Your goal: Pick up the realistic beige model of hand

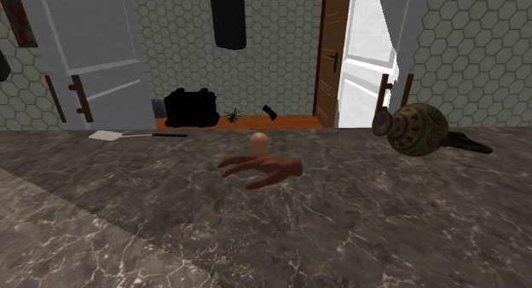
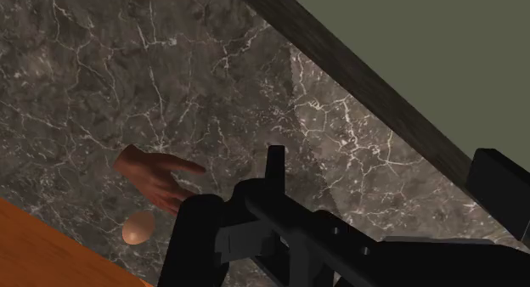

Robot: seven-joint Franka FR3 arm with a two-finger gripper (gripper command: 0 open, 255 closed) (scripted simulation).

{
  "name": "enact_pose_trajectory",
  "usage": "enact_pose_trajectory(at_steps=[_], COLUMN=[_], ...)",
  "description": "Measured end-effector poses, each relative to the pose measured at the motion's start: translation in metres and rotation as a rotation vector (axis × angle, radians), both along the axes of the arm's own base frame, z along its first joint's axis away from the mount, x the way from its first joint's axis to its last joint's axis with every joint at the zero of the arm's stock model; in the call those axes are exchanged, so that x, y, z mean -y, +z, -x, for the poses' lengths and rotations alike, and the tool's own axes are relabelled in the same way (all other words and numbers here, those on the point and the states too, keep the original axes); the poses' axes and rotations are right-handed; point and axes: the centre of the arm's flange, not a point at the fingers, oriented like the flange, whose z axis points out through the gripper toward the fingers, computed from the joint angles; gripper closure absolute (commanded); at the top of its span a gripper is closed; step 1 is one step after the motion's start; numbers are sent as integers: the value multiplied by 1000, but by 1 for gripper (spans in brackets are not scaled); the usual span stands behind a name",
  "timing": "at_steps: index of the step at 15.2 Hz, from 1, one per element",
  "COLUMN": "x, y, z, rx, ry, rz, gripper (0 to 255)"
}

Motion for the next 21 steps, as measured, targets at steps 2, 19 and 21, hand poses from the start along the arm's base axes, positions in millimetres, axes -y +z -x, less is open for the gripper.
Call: enact_pose_trajectory(at_steps=[2, 19, 21], x=[5, 135, 152], y=[-4, -130, -143], z=[-2, -79, -94], rx=[0, 12, 14], ry=[13, 513, 573], rz=[5, 186, 208], gripper=[0, 0, 0])
